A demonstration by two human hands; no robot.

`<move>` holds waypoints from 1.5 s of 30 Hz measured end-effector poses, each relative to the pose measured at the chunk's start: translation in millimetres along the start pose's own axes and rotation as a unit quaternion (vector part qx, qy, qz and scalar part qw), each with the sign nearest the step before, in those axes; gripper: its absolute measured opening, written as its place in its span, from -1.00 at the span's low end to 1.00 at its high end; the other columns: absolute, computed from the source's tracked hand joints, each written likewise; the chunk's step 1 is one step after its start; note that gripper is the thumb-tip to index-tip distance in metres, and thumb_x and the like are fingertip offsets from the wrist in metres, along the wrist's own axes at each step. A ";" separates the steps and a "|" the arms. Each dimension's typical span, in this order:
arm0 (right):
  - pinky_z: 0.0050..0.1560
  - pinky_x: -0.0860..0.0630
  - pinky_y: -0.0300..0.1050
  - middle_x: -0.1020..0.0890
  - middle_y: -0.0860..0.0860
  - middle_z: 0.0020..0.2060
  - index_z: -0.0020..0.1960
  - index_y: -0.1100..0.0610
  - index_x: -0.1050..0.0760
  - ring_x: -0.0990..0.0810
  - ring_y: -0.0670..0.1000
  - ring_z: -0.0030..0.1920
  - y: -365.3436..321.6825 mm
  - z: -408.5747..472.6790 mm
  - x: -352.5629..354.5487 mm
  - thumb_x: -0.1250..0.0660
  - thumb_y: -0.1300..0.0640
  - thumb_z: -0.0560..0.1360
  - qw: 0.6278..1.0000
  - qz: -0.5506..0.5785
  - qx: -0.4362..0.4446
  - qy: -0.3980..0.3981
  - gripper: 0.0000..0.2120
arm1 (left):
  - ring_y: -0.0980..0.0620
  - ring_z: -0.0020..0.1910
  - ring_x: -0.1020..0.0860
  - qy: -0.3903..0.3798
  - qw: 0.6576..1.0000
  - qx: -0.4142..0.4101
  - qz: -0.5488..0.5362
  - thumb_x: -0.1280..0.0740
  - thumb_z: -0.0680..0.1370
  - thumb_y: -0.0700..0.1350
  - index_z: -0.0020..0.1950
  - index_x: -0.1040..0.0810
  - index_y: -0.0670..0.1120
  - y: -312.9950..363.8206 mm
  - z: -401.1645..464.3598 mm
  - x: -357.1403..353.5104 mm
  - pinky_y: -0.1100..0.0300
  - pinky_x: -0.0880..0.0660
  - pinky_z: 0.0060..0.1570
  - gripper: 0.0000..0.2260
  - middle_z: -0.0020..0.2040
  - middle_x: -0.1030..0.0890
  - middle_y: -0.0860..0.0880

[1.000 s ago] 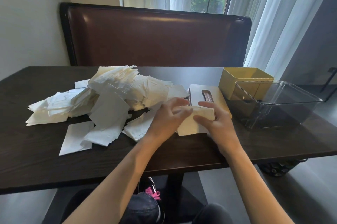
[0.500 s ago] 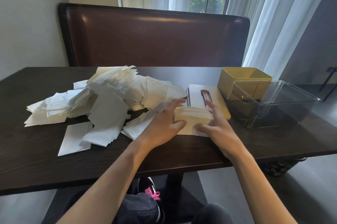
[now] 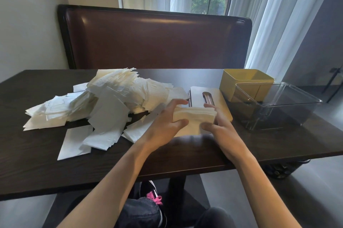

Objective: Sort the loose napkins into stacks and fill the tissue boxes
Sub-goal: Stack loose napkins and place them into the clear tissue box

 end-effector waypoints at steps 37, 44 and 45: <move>0.19 -0.57 0.12 -0.67 0.10 0.05 0.10 0.08 -0.54 -0.63 0.16 0.13 -63.0 0.6 58.2 -0.25 0.07 0.63 0.985 0.154 -0.069 0.042 -0.86 | -0.21 0.14 -0.64 -0.099 0.932 0.083 -0.339 -0.43 0.51 -0.35 0.36 -0.52 -0.02 56.2 45.9 -43.0 -0.06 -0.59 0.09 -0.53 0.17 -0.64 -0.27; -0.10 -0.55 -0.04 -0.60 0.08 0.03 0.21 0.10 -0.47 -0.59 0.10 0.06 -64.7 9.2 106.0 -0.21 0.09 0.65 0.988 0.090 -0.069 0.104 -0.83 | -0.06 0.04 -0.66 -0.088 0.934 0.123 -0.324 -0.29 0.65 -0.04 0.27 -0.55 -0.04 72.0 60.9 -65.5 0.05 -0.62 0.07 -0.79 0.11 -0.63 -0.11; -0.10 -0.54 -0.03 -0.60 0.06 0.02 0.21 0.09 -0.46 -0.58 0.10 0.04 -65.1 10.8 116.1 -0.21 0.09 0.65 0.987 0.079 -0.068 0.122 -0.83 | -0.05 0.03 -0.65 -0.083 0.934 0.133 -0.320 -0.26 0.66 0.02 0.27 -0.54 -0.05 74.5 63.7 -68.7 0.06 -0.61 0.10 -0.76 0.09 -0.63 -0.09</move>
Point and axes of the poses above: each hand's wrist, its own z-axis towards the middle knuckle, its own x-axis out of the back of the hand, y = z × x, the point moved 5 cm from there along z, towards the middle knuckle
